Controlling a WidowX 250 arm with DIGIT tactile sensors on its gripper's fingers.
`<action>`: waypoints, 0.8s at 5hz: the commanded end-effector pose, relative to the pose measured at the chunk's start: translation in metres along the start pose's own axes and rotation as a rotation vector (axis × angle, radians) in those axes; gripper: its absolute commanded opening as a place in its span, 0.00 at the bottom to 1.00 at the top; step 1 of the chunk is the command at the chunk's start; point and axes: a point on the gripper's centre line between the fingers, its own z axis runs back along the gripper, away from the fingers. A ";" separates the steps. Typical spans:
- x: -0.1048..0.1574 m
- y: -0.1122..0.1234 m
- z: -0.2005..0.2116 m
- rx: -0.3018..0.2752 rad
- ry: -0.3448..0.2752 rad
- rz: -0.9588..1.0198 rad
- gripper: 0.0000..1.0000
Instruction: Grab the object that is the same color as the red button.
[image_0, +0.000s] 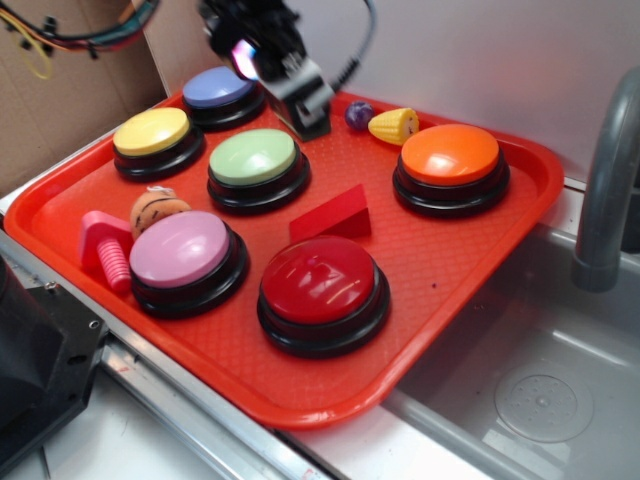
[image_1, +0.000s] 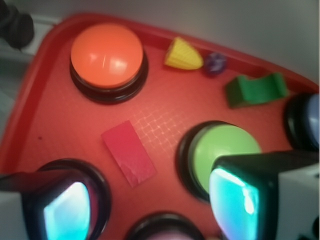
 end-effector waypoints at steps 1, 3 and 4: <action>0.029 -0.021 -0.034 -0.085 -0.126 -0.115 1.00; 0.030 -0.028 -0.065 -0.129 -0.086 -0.132 1.00; 0.028 -0.029 -0.076 -0.126 -0.062 -0.126 1.00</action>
